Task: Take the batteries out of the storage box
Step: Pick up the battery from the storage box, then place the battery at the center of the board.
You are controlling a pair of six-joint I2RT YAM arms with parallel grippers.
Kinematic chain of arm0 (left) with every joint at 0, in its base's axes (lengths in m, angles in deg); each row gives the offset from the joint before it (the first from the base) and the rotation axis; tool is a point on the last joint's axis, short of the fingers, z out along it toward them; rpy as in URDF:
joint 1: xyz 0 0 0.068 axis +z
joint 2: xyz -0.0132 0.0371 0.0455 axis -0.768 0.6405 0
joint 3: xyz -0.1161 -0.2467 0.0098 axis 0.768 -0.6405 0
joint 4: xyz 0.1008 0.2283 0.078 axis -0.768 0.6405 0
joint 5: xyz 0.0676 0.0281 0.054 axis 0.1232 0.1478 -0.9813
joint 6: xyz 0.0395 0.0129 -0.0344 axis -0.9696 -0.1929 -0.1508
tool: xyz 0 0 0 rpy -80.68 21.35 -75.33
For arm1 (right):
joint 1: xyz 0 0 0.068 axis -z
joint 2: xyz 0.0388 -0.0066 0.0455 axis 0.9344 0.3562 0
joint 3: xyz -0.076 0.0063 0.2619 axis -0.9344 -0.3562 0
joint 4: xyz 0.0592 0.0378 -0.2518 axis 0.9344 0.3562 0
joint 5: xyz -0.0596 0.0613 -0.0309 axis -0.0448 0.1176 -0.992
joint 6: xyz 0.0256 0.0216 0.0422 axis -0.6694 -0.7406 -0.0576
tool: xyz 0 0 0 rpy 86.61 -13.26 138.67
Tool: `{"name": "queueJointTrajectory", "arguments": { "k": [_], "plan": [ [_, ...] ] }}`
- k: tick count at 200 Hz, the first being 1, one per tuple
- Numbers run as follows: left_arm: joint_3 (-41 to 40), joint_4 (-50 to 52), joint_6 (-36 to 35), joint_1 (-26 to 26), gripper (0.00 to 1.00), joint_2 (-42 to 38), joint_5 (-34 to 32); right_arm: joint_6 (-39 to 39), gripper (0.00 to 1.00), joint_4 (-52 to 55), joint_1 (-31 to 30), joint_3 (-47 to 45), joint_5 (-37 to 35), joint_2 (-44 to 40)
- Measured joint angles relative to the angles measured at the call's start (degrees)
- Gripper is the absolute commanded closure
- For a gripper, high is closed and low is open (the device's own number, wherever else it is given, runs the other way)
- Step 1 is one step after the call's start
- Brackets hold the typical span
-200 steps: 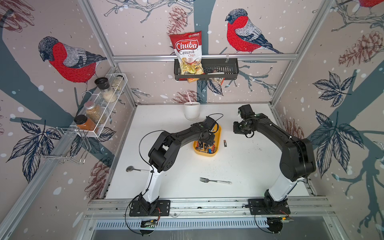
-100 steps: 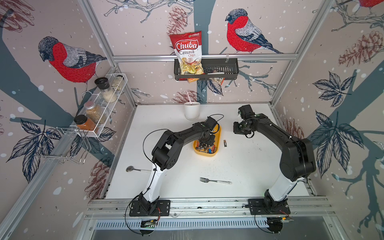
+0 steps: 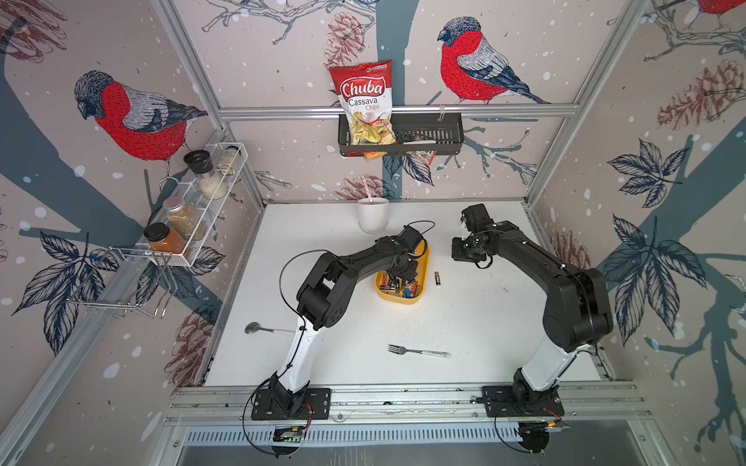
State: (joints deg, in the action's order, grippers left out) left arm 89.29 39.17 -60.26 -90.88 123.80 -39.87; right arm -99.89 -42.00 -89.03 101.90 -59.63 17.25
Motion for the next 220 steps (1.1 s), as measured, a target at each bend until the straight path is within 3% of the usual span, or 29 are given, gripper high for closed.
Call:
{"name": "queueJointTrajectory", "arguments": {
  "k": [128, 220],
  "plan": [
    [-1.09, 1.36, 2.38, 3.3, 0.82, -9.22, 1.36, -1.25, 0.64, 0.02, -2.47, 3.21, 0.0, 1.03],
    [-12.83, 1.44, 3.17, 10.99, 0.82, -21.88, -0.31, -1.53, 0.64, 0.85, -4.94, 6.08, 0.17, 2.71]
  ]
}}
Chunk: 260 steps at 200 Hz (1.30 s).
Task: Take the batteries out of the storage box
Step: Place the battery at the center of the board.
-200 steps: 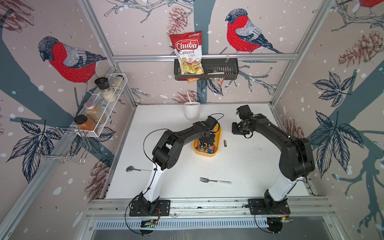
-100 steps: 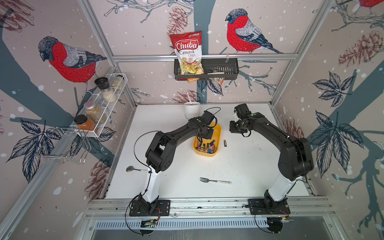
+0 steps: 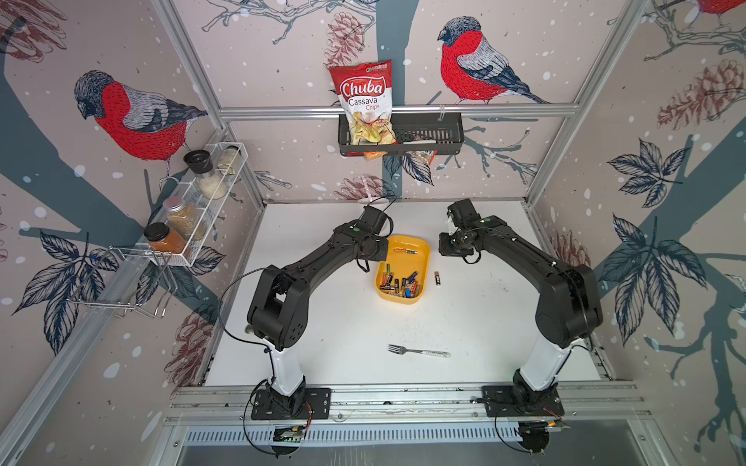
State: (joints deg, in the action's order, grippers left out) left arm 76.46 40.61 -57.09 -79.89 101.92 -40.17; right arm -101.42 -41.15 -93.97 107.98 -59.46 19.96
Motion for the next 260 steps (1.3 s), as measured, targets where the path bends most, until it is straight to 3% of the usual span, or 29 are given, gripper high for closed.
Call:
{"name": "queueJointTrajectory", "arguments": {
  "k": [102, 260],
  "plan": [
    [-17.84, -4.92, 1.44, 3.78, 0.82, -4.04, 0.11, -0.11, 0.64, 1.01, -0.98, 0.66, 0.0, 0.63],
    [-19.65, -11.19, 2.36, 3.98, 0.8, 1.05, 0.28, -0.09, 0.63, 2.14, -1.25, 1.49, -0.04, 1.11]
  ]
}}
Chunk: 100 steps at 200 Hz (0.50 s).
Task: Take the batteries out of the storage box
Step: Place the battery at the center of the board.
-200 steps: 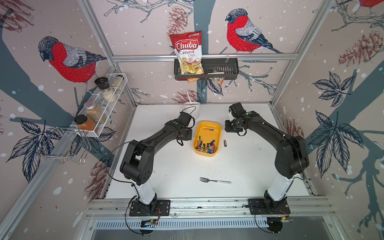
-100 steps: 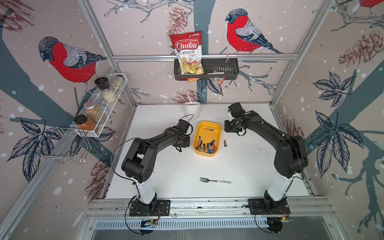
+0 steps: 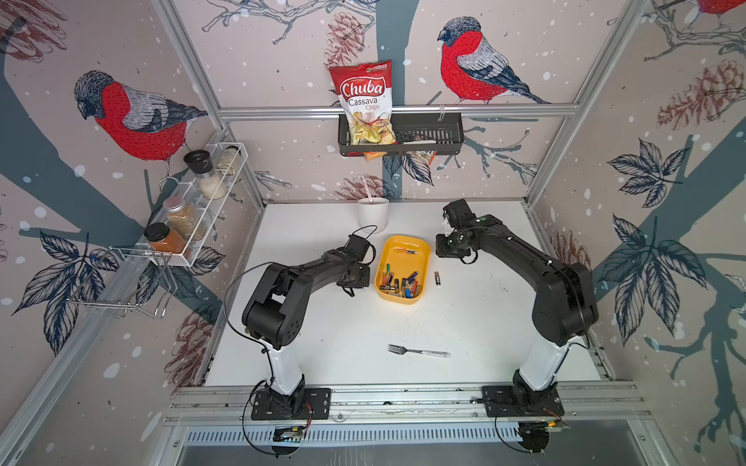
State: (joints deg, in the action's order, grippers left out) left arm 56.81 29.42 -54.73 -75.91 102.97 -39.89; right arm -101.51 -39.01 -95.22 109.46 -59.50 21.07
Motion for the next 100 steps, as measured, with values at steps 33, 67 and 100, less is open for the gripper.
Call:
{"name": "queueJointTrajectory", "arguments": {
  "k": [33, 67, 100],
  "plan": [
    [-0.24, -0.85, 0.0, 0.0, 0.77, 0.0, 0.04, 0.0, 0.62, -0.02, 0.0, -0.02, -0.02, 0.0],
    [-0.24, -1.18, 0.0, 0.0, 0.75, 0.09, 0.22, 0.0, 0.62, 0.17, 0.0, -0.02, -0.2, 0.0],
    [-0.17, -1.27, 0.0, 0.0, 0.74, 0.11, 0.33, 0.0, 0.62, 0.61, 0.0, -0.02, -0.39, -0.13]
  ]
}}
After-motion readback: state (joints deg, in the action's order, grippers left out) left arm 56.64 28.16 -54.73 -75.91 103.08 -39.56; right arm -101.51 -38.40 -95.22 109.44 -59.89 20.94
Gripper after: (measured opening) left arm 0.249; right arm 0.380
